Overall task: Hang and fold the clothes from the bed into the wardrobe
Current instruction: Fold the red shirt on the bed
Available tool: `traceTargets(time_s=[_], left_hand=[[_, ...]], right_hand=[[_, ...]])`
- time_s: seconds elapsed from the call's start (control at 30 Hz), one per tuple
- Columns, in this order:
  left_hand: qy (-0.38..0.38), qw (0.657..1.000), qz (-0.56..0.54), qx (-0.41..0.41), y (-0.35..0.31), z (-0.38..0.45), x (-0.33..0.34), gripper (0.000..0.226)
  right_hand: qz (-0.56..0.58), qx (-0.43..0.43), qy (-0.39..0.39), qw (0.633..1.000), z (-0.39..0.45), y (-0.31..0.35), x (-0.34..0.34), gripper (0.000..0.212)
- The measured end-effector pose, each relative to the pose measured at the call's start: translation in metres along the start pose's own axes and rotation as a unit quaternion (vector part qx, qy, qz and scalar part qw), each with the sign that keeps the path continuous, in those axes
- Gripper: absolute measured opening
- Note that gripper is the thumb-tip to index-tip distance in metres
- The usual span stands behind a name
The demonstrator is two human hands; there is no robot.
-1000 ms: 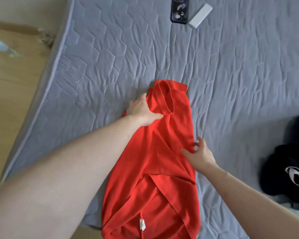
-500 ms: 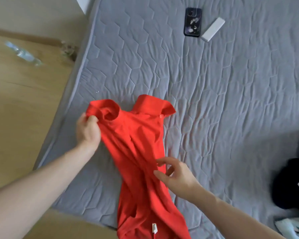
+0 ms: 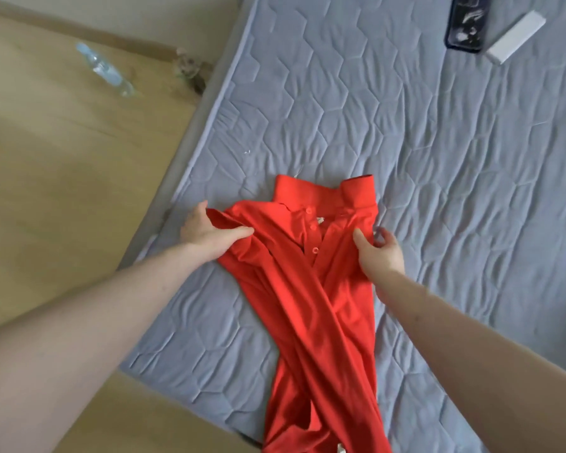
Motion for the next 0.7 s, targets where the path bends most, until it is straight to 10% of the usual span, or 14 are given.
traceTargets(time_s=[0.1,0.27,0.53,0.7], left_hand=[[0.039,0.997,0.017,-0.059,0.001,0.006,0.018,0.124],[-0.039,0.996,0.074,0.036,-0.007,-0.007,0.007,0.02],[-0.048,0.959,-0.215,0.181,-0.063,-0.047,-0.072,0.02],[-0.006,0.925,-0.28,0.256,-0.105,-0.086,-0.112,0.017]], right_hand=[[0.098,0.025,0.077,0.992,0.0,0.004,0.002,0.035],[0.15,-0.019,0.041,0.988,-0.028,0.001,-0.047,0.021],[0.149,-0.021,0.07,0.986,-0.098,0.03,-0.163,0.007],[0.047,-0.043,0.118,0.991,-0.14,0.069,-0.214,0.052]])
Point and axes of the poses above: each hand's wrist, its own z-axis towards the middle knuckle, its own x-axis out of the palm, y = z × x, the point moved 2 cm from there along z, towards the middle knuckle, and after that the axes turned 8 degrees about x, right-handed, at the moved point
